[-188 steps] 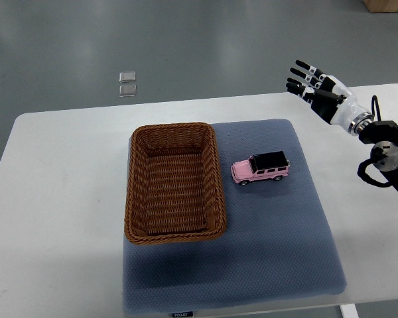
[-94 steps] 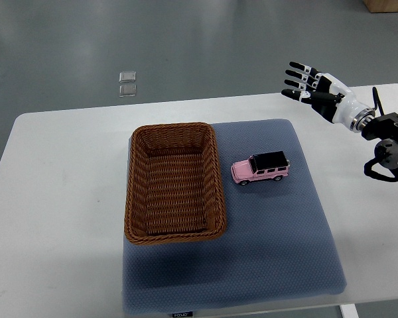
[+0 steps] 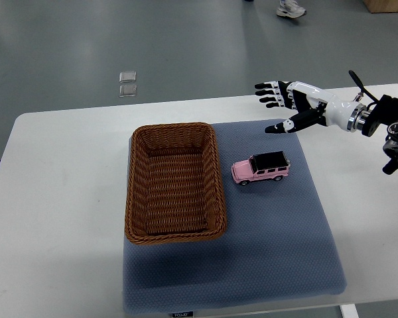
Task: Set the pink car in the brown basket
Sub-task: 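Move the open right hand down over the pink toy SUV, then close the right hand fingers around the pink SUV and lift it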
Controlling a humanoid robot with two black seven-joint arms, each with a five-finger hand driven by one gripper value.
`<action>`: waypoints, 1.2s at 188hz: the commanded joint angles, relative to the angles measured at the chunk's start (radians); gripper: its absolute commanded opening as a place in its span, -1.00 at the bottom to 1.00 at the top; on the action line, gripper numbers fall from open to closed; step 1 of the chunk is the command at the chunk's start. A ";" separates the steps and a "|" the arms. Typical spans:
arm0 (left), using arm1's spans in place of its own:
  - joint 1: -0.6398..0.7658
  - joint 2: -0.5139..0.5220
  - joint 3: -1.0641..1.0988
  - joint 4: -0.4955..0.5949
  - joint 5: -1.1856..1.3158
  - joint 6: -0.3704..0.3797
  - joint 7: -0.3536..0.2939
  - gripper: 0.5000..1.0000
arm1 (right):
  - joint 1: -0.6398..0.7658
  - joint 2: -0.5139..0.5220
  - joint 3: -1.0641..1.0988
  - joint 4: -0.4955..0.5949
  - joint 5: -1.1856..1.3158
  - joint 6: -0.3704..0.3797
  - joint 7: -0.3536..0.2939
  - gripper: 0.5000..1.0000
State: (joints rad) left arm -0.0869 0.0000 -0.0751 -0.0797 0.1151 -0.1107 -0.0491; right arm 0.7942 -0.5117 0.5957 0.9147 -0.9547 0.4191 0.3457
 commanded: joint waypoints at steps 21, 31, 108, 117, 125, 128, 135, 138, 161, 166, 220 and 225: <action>0.000 0.000 0.000 -0.003 0.000 0.000 0.000 1.00 | -0.001 0.005 -0.042 0.030 -0.213 -0.010 0.010 0.66; 0.000 0.000 0.001 -0.006 0.000 0.000 0.000 1.00 | -0.001 0.007 -0.066 0.038 -0.248 -0.016 0.012 0.66; 0.000 0.000 0.001 -0.009 0.000 0.000 0.000 1.00 | 0.043 0.009 -0.221 0.049 -0.417 -0.152 0.016 0.65; 0.000 0.000 0.001 -0.009 0.000 0.000 0.000 1.00 | 0.051 0.009 -0.235 0.047 -0.417 -0.161 0.015 0.65; 0.000 0.000 0.001 -0.009 0.000 0.000 0.000 1.00 | 0.054 0.010 -0.243 0.044 -0.417 -0.166 0.012 0.65; 0.000 0.000 0.003 -0.009 0.000 0.000 0.000 1.00 | 0.054 0.010 -0.244 0.042 -0.417 -0.168 0.010 0.65; 0.000 0.000 0.003 -0.009 0.000 0.000 0.000 1.00 | 0.054 0.010 -0.246 0.039 -0.418 -0.169 0.010 0.64; 0.000 0.000 0.003 -0.009 0.000 0.000 0.000 1.00 | 0.054 0.010 -0.247 0.039 -0.418 -0.169 0.010 0.64; 0.000 0.000 0.003 -0.009 0.000 0.000 0.000 1.00 | 0.056 0.010 -0.266 0.038 -0.423 -0.171 0.010 0.61; 0.000 0.000 0.003 -0.009 0.000 0.000 0.000 1.00 | 0.056 0.010 -0.272 0.036 -0.426 -0.171 0.010 0.59; 0.000 0.000 0.003 -0.009 0.000 0.000 0.000 1.00 | 0.059 0.012 -0.301 0.015 -0.452 -0.209 -0.005 0.20; 0.000 0.000 0.003 -0.009 0.000 0.000 0.000 1.00 | 0.059 0.012 -0.306 0.015 -0.453 -0.212 -0.007 0.06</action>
State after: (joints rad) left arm -0.0875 0.0000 -0.0720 -0.0890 0.1151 -0.1104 -0.0491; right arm 0.8518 -0.5002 0.3005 0.9319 -1.4040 0.2169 0.3457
